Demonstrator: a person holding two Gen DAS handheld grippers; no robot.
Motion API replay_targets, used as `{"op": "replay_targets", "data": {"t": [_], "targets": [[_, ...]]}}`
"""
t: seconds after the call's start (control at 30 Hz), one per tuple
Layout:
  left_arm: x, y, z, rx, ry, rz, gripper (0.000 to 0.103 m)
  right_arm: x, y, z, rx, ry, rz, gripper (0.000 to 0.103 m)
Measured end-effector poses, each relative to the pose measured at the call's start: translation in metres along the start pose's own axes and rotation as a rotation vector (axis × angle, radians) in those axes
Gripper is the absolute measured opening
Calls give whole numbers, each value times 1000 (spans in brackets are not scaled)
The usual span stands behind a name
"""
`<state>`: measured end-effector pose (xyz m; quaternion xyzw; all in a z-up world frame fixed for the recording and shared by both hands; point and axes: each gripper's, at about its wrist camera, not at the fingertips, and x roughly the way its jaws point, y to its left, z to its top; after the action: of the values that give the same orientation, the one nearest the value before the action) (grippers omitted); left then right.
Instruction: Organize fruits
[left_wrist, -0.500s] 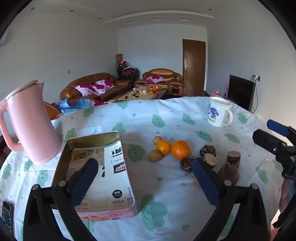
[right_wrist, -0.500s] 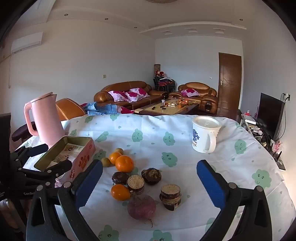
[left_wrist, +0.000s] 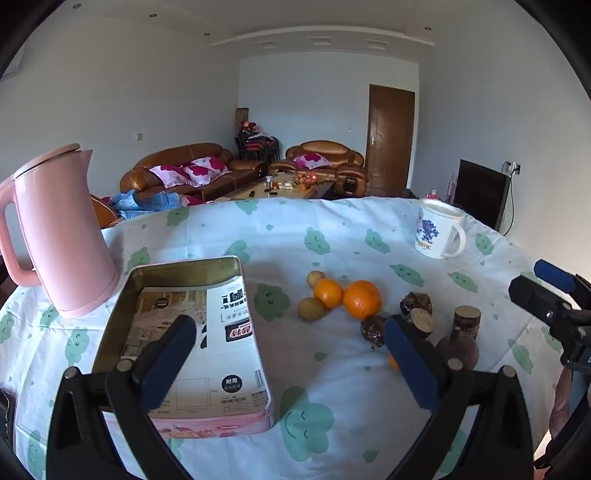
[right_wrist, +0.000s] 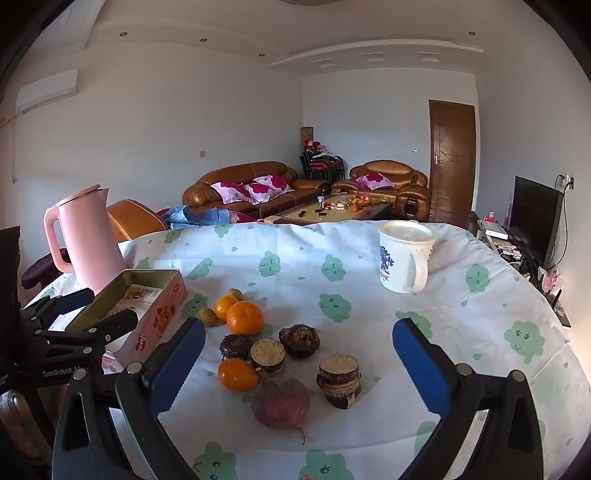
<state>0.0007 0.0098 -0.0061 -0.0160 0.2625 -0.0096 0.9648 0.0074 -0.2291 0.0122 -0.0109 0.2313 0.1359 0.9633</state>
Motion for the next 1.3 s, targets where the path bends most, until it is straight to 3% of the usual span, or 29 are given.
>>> {"op": "replay_targets", "data": {"t": [1.3], "targets": [[-6, 2, -1, -12, -26, -6, 103, -8, 4, -8, 13, -19, -2, 102]]}}
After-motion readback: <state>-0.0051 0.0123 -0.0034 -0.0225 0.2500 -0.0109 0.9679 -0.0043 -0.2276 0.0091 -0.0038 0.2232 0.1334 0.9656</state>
